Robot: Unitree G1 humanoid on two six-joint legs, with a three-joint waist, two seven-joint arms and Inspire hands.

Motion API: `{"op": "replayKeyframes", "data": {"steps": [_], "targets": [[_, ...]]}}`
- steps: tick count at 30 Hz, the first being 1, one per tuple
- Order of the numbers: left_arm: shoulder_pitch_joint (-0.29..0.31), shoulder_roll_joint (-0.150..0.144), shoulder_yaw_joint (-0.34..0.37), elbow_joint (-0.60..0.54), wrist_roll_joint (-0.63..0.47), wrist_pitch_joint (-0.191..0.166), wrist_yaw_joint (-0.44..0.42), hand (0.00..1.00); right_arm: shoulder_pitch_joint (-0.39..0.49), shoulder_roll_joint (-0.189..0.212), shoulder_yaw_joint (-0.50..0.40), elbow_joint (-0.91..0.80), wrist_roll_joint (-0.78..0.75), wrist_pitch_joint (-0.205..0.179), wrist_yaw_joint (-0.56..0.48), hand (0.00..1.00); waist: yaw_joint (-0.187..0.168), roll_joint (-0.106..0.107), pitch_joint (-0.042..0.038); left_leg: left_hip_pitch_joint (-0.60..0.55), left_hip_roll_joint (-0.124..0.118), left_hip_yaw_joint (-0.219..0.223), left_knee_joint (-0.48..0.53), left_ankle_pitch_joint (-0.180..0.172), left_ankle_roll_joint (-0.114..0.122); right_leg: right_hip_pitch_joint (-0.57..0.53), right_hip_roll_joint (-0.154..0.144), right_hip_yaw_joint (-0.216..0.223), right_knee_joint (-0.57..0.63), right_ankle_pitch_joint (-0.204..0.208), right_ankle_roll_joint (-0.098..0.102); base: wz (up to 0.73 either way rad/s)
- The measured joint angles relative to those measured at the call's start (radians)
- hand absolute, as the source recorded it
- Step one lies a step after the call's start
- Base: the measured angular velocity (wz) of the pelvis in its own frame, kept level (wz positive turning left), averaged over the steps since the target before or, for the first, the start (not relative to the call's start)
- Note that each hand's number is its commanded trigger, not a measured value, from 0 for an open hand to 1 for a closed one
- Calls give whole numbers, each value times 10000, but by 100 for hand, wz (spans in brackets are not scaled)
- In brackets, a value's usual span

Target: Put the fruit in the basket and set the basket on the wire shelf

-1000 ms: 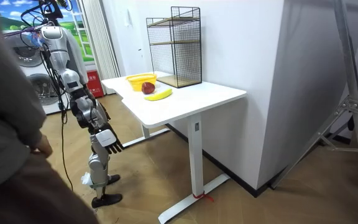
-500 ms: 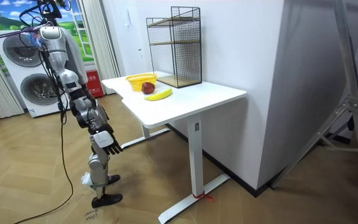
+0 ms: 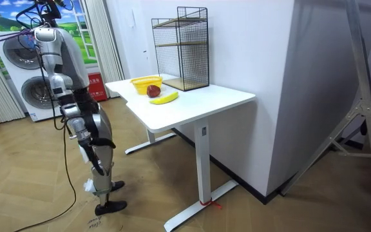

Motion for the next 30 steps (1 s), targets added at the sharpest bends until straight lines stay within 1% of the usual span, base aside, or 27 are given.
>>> {"op": "replayKeyframes", "data": {"steps": [1,2,4,7,9,10,11,12,13,15,16,18,19,20,21,22,23,24,26,27,30], "targets": [[19,3,63,-2,23,0,30,0,-32,-13,-277,-2,238,0,-75,0,-42,-27,3,-1,-3,-3,7,0,0,-2,-1,0,2,-1,1,0],[90,32,130,-30,104,6,45,0,-129,-60,-845,-71,681,1,-314,0,-171,-81,1,-5,-4,7,12,0,1,-18,-6,12,8,-3,5,0],[225,155,157,-222,208,106,45,0,-150,-113,-1595,-808,1182,-49,-932,0,-270,-166,2,-21,-5,27,12,0,2,-65,-6,15,6,-5,8,0],[349,259,173,-520,221,153,45,0,-257,-257,-2131,-1653,1232,-190,-1539,0,-431,-212,-3,-36,-17,23,10,-1,6,-48,-13,17,13,-7,12,0],[296,372,247,-604,404,143,89,0,-571,-499,-2707,-2358,1231,-476,-2239,0,-484,-212,-5,-34,-24,41,5,-1,9,-88,-16,42,48,-8,14,-2],[245,376,300,-592,568,152,144,0,-719,-651,-2840,-2797,1181,-565,-2657,0,-498,-228,-15,-41,-32,39,-38,0,10,-174,-23,49,55,-14,23,-5],[227,375,299,-596,605,163,160,0,-735,-701,-2853,-3159,1106,-577,-2895,0,-507,-225,-18,-45,-35,39,-54,0,11,-194,-26,59,57,-26,29,0],[216,376,300,-614,615,182,166,0,-706,-711,-2858,-4025,951,-655,-3341,0,-538,-217,-16,-77,-41,31,-63,-1,12,-226,-27,67,53,-48,39,0],[222,377,297,-642,635,203,169,0,-711,-731,-2857,-4396,856,-688,-3537,0,-554,-220,-18,-96,-69,30,-63,-1,12,-240,-28,59,48,-51,41,0],[250,371,238,-779,678,269,174,0,-725,-759,-2840,-6021,143,-837,-4438,0,-540,-258,-50,-193,-101,17,-43,3,13,-337,-17,75,63,-50,40,0],[253,376,194,-781,678,274,184,0,-731,-761,-2834,-6456,-95,-861,-4646,0,-539,-255,-47,-222,-102,16,-43,4,13,-346,-18,79,90,-48,38,-3],[265,372,-151,-913,774,306,347,0,-739,-771,-2522,-8152,-1609,-1056,-5513,0,-444,-232,-32,-355,-95,65,-39,6,13,-562,-18,156,257,-51,43,-5],[256,360,-172,-959,780,302,351,0,-763,-770,-2393,-8544,-2115,-1077,-5690,0,-423,-235,-20,-391,-89,123,-28,7,13,-597,-16,174,257,-51,42,-10],[236,360,-276,-973,844,303,351,0,-895,-770,-2186,-9166,-3210,-1085,-5969,0,-420,-241,-1,-415,-84,169,-24,7,13,-635,-14,205,257,-51,42,-5],[219,357,-360,-989,1120,302,351,0,-985,-780,-1977,-9698,-4161,-1104,-6218,0,-417,-245,-6,-439,-85,155,-19,6,13,-651,-20,184,259,-51,42,-4],[180,356,-390,-994,1188,303,355,0,-988,-795,-1863,-9951,-4574,-1140,-6307,0,-398,-245,-6,-444,-84,157,-25,7,13,-668,-20,190,260,-51,42,0],[128,368,-472,-1004,1255,301,370,0,-950,-857,-1545,-10463,-5353,-1175,-6520,0,-229,-223,-9,-447,-81,163,-35,6,13,-691,-16,225,265,-50,42,-7],[122,372,-536,-1008,1410,299,387,0,-840,-867,-1233,-11023,-6057,-1175,-6633,0,-169,-242,1,-445,-76,172,-38,6,14,-702,-11,261,272,-50,42,-6],[132,375,-549,-1024,1450,304,401,0,-674,-875,-844,-11802,-6671,-1176,-6650,0,-167,-224,-8,-445,-52,157,-67,6,14,-718,-13,234,290,-50,42,2],[166,385,-584,-1056,1450,304,430,0,-575,-879,-637,-12220,-6818,-1178,-6584,0,-140,-224,-8,-438,1,167,-86,6,13,-721,-10,235,302,-50,42,0],[201,390,-716,-1070,1515,300,585,0,-537,-934,-221,-12615,-7417,-1179,-6410,0,43,-221,-13,-365,33,284,-150,6,12,-750,12,295,352,-49,40,-12]]}}
